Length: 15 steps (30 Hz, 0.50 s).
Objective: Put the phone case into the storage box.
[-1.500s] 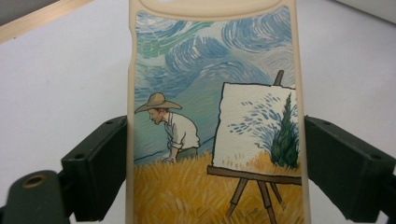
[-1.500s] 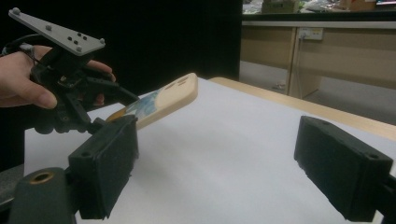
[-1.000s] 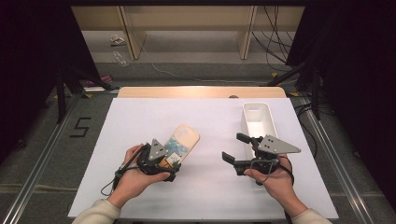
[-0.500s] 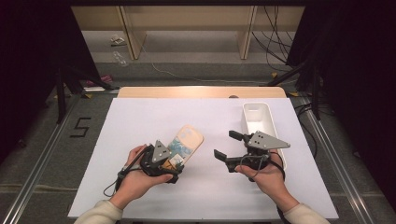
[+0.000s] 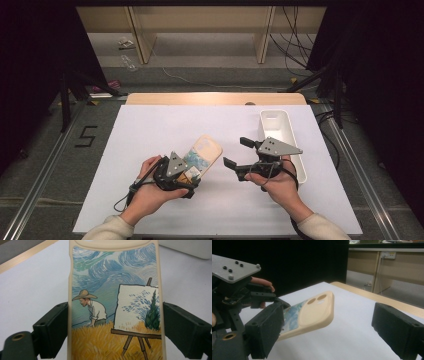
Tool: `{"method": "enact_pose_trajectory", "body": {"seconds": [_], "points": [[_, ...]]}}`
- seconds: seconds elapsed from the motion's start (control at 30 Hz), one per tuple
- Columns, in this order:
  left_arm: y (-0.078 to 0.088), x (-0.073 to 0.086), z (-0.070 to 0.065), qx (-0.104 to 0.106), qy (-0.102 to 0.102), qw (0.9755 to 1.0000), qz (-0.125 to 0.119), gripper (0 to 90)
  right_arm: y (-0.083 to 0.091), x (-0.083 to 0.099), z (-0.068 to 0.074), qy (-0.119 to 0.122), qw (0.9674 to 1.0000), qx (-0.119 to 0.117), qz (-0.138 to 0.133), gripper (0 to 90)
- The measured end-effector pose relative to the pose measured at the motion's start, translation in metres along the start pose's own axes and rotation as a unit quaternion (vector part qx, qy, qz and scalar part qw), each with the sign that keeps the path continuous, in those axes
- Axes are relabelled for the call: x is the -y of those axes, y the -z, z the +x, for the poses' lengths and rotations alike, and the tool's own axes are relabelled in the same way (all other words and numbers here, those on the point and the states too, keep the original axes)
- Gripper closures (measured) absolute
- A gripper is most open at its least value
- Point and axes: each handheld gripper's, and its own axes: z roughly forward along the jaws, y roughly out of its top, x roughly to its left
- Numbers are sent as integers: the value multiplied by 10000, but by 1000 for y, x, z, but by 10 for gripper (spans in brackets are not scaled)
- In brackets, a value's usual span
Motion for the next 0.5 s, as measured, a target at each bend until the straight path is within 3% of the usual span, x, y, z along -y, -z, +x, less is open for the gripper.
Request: {"method": "enact_pose_trajectory", "body": {"seconds": [0.5], "points": [[-1, -4, -11, 70, -78, 9999, -58, 117, -15, -3, -1, -59, 10000, -34, 68, 131]]}}
